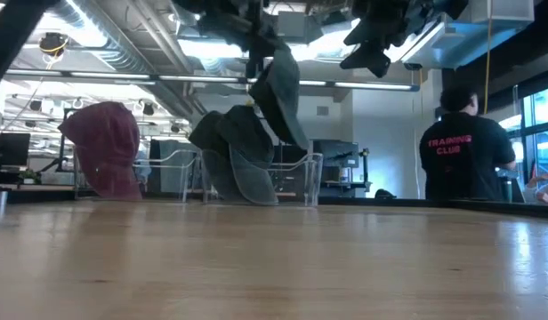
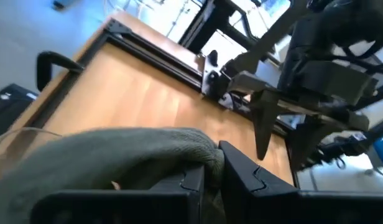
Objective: Pick and place caps into container
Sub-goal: Put the blue cap into the right transparent container
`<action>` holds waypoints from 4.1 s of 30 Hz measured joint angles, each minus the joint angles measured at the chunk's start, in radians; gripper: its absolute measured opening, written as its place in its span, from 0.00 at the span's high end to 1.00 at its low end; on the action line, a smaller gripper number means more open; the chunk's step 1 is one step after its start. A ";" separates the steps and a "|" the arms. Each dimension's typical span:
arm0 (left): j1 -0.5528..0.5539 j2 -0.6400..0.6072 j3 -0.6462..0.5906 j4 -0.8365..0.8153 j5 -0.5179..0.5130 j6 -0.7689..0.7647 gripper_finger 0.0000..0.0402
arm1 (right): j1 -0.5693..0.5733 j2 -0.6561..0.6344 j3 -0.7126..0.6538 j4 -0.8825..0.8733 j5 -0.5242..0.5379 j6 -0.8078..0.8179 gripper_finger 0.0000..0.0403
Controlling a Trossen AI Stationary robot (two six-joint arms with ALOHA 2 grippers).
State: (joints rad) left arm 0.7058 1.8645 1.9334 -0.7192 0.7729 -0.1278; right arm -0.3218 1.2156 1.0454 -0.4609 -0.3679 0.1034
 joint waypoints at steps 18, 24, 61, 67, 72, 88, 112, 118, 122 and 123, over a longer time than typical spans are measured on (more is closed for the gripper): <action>0.082 0.166 0.207 -0.281 -0.128 0.289 0.94 | 0.000 0.000 0.000 -0.022 0.023 0.049 0.42; 0.097 0.164 0.216 -0.284 -0.256 0.330 0.94 | 0.000 0.000 0.000 -0.022 0.072 0.049 0.42; -0.011 0.077 0.217 -0.315 -0.394 0.990 0.94 | 0.000 0.000 0.000 -0.030 0.113 0.101 0.42; -0.035 0.100 0.217 -0.301 -0.396 1.114 0.94 | 0.000 0.000 0.000 -0.030 0.114 0.119 0.42; -0.058 0.122 0.217 -0.310 -0.425 1.225 0.94 | 0.000 0.000 0.000 -0.030 0.114 0.129 0.42; -0.059 0.138 0.216 -0.421 -0.639 1.370 0.93 | 0.025 0.000 0.000 -0.030 0.115 0.128 0.42; -0.089 0.138 0.216 -0.404 -0.626 1.072 0.86 | 0.032 0.000 0.000 -0.063 0.114 0.153 0.42; -0.088 0.138 0.216 -0.403 -0.703 1.060 0.75 | 0.032 0.000 0.000 -0.063 0.114 0.154 0.42; -0.088 0.138 0.216 -0.404 -0.704 1.021 0.68 | 0.032 0.000 0.000 -0.066 0.113 0.150 0.42; -0.088 0.138 0.216 -0.403 -0.708 1.010 0.67 | 0.032 0.000 0.000 -0.067 0.114 0.150 0.42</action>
State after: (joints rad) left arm 0.6178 2.0022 2.1498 -1.1226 0.0651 0.8822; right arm -0.2901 1.2156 1.0454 -0.5277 -0.2543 0.2533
